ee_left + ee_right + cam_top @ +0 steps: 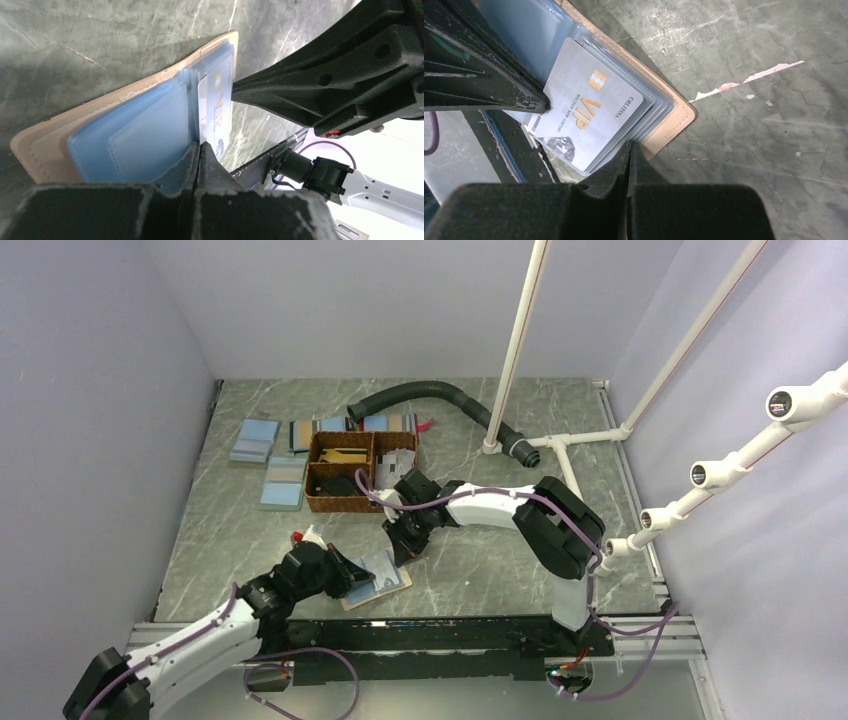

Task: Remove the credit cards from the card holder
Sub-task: Remove the credit card from the card holder.

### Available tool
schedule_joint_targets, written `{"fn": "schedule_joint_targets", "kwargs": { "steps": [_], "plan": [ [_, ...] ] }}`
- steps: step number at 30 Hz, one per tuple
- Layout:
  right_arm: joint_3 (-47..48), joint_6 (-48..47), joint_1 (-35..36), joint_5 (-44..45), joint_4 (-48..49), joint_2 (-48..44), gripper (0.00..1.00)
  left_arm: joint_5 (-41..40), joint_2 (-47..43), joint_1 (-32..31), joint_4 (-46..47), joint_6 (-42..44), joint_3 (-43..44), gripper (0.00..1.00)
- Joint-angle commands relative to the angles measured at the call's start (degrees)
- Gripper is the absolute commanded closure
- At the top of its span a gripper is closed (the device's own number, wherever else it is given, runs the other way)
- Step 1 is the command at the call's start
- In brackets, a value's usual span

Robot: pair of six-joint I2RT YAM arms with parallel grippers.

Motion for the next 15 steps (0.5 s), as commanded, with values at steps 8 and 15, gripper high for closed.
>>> {"fn": "schedule_joint_targets", "kwargs": {
  "steps": [8, 15],
  "plan": [
    [-0.19, -1.83, 1.09, 4.37, -2.0, 2.3, 1.0, -1.85, -10.87, 0.02, -12.42, -3.08, 0.61, 1.0],
    [-0.29, -2.23, 1.06, 5.17, -2.25, 2.64, 1.0, -1.12, -11.07, 0.12, -17.35, -4.56, 1.77, 1.0]
  ]
}}
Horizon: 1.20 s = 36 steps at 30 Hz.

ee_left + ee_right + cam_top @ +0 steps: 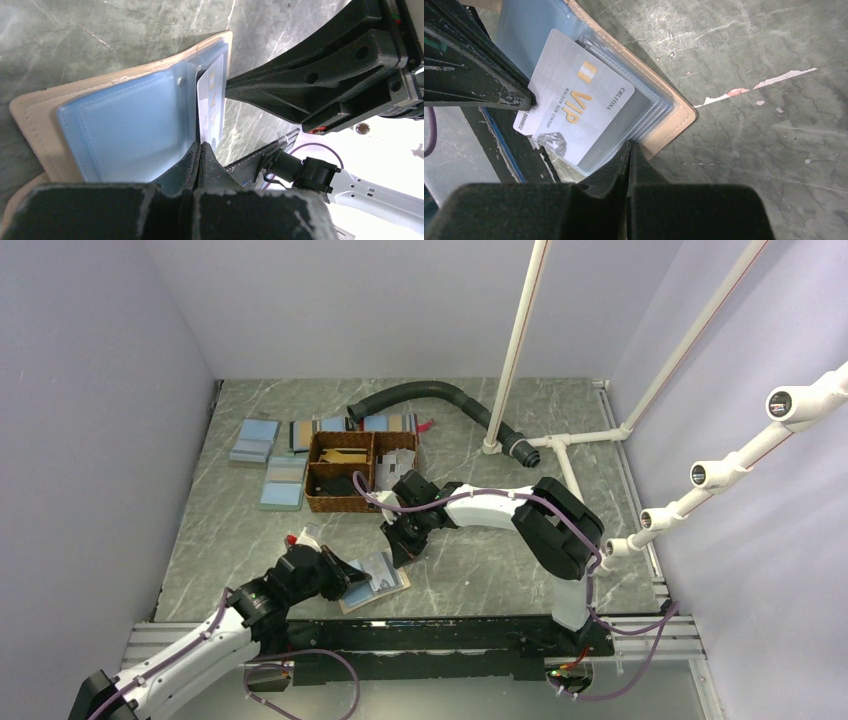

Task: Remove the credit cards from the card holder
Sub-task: Remove the credit card from the card holder.

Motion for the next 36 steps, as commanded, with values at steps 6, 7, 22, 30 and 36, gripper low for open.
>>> {"fn": "schedule_joint_targets", "kwargs": {
  "steps": [6, 7, 22, 30, 36],
  "plan": [
    [-0.28, -2.55, 0.29, 6.14, -3.14, 2.74, 1.0, -0.52, 0.68, 0.23, -14.36, -1.09, 5.03, 1.0],
    [-0.36, -2.56, 0.29, 6.31, -3.22, 2.78, 1.0, -0.64, 0.53, 0.29, -15.44, -0.87, 5.61, 1.0],
    [-0.81, -2.83, -0.34, 7.29, -3.76, 1.88, 1.0, -4.64, -7.64, 0.5, -30.9, 0.67, 11.82, 1.0],
    [-0.71, -5.51, -0.95, 1.53, -3.64, -1.52, 1.0, -9.37, -13.93, 0.48, -39.23, 1.8, 18.17, 1.0],
    [0.95, -9.64, -2.28, -8.14, -6.35, -4.63, 0.9, -10.87, -14.99, 0.5, -35.49, 2.33, 19.2, 1.0]
  ]
}}
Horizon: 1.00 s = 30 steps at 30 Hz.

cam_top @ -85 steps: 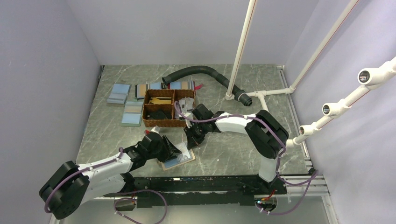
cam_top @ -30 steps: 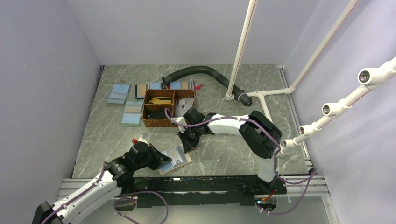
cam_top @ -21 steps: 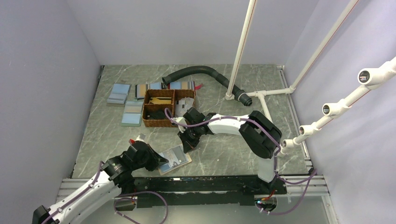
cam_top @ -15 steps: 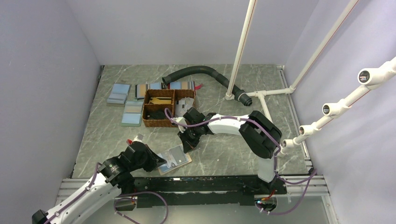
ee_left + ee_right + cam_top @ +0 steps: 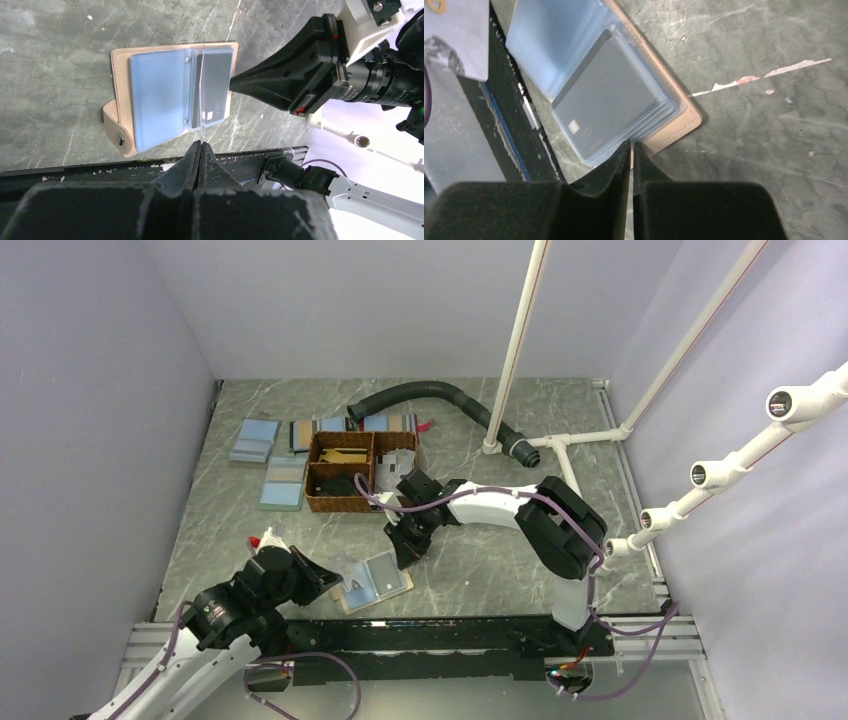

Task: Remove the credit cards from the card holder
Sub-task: Remove the credit card from the card holder, then place the credit card in the storage box.

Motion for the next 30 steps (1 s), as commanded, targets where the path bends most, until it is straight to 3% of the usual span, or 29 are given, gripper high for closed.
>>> {"fn": "schedule_joint_targets", "kwargs": {
  "steps": [1, 6, 9, 17, 21, 26, 30],
  "plan": [
    [1.43, -6.07, -1.49, -7.08, -4.97, -4.91, 0.85, -2.91, -0.01, 0.24, 2.54, 1.31, 1.92, 1.0],
    [4.9, -20.27, -4.75, -20.38, -14.57, -7.64, 0.64, -4.72, 2.11, 0.24, 8.65, 4.96, 2.91, 1.0],
    [6.86, -30.49, -6.23, -23.94, -23.21, -9.14, 0.54, -5.87, 4.12, 0.25, 13.49, 8.17, 3.91, 1.0],
    [7.58, -40.65, -14.0, -27.15, -30.75, -12.27, 0.45, -6.83, 18.27, 1.62, 28.04, 20.35, 8.7, 1.0],
    [6.33, -40.08, -18.32, -27.09, -29.86, -13.59, 0.44, 2.61, 31.64, 9.64, 34.41, 27.04, 14.97, 1.0],
    [4.74, -39.58, -20.73, -26.16, -28.85, -15.56, 0.42, 22.27, 49.01, 22.78, 45.37, 30.11, 24.84, 1.0],
    [3.5, -39.12, -23.01, -25.91, -27.98, -17.29, 0.4, 34.93, 63.23, 27.46, 48.52, 31.92, 34.14, 1.0]
  ]
}}
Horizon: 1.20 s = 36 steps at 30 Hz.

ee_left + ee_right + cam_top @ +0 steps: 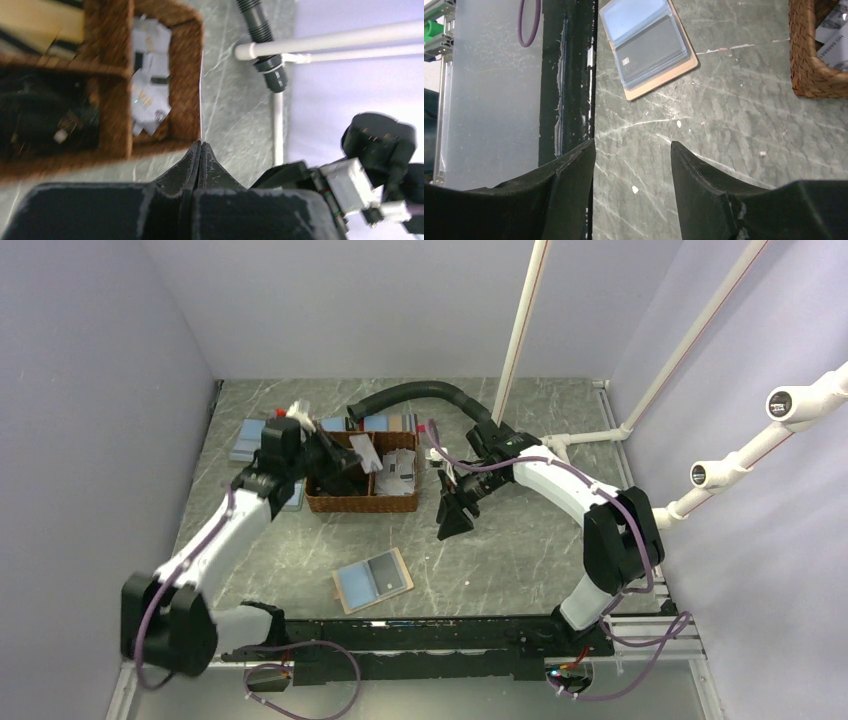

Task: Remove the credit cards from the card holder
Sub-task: Place the credit card in the storage box.

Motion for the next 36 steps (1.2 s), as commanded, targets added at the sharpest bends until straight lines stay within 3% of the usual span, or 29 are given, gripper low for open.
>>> {"fn": "schedule_joint_targets", "kwargs": {
  "steps": [1, 7, 12, 19, 24, 29, 36],
  "plan": [
    [-1.56, -1.53, -2.25, -1.38, 0.88, -3.93, 0.4, 19.5, 13.13, 3.86, 8.76, 4.87, 10.42, 1.0],
    [-3.44, -0.8, -5.81, -1.49, 1.88, -6.64, 0.38, 24.91, 28.08, 4.05, 1.31, 10.01, 22.02, 1.0],
    [-4.14, -0.29, -8.06, -1.51, 2.26, -8.11, 0.36, 22.74, 33.62, 4.03, -7.26, 15.26, 26.68, 1.0],
    [-4.5, -0.11, -8.58, -1.09, 2.0, -8.92, 0.35, 23.59, 39.54, 2.54, -9.99, 16.77, 30.34, 1.0],
    [-4.09, -0.24, -8.66, -0.25, 1.23, -9.15, 0.35, 17.56, 46.14, -0.89, -21.42, 20.07, 38.98, 1.0],
    [-3.6, -0.54, -8.91, 2.14, 0.16, -10.58, 0.33, 6.11, 47.08, -1.4, -30.29, 22.76, 44.75, 0.87],
    [2.3, -0.98, -10.77, 8.36, -4.75, -12.41, 0.28, 0.88, 36.59, -1.31, -29.08, 25.5, 46.11, 0.62]
  ]
}}
